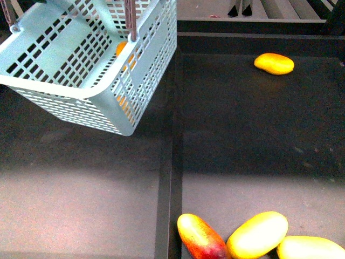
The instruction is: Pick lemon and mango into basket
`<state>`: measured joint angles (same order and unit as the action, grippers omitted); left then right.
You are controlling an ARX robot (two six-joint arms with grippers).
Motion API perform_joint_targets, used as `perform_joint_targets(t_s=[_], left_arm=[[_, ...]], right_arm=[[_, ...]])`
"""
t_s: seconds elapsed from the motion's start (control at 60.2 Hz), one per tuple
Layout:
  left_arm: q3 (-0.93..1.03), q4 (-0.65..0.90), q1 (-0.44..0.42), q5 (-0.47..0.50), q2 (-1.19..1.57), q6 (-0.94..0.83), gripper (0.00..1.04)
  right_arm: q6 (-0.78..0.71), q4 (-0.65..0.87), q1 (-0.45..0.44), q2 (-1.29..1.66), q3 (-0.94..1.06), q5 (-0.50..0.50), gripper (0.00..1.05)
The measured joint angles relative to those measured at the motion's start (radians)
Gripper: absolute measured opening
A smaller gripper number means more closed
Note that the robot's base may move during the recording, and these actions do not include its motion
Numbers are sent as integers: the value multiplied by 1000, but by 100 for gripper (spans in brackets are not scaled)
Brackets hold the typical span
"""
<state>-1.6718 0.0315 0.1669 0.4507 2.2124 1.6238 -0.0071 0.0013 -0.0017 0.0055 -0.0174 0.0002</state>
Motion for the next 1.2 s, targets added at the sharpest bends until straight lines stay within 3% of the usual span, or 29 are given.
perform_joint_targets(t_s=[0.299,0.831,0.948,1.197], left_arm=[[0,-55,-38,123,30,-2,8],[71,-95,-19,130,11,63,9],[67,-176,-5,111,-12,183,33],[66,-412,20,170,-111,279,81]], right_arm=[[0,0,0,0,0,0,96],[0,0,0,0,0,0,96],[0,0,0,0,0,0,96],[0,0,0,0,0,0,96]])
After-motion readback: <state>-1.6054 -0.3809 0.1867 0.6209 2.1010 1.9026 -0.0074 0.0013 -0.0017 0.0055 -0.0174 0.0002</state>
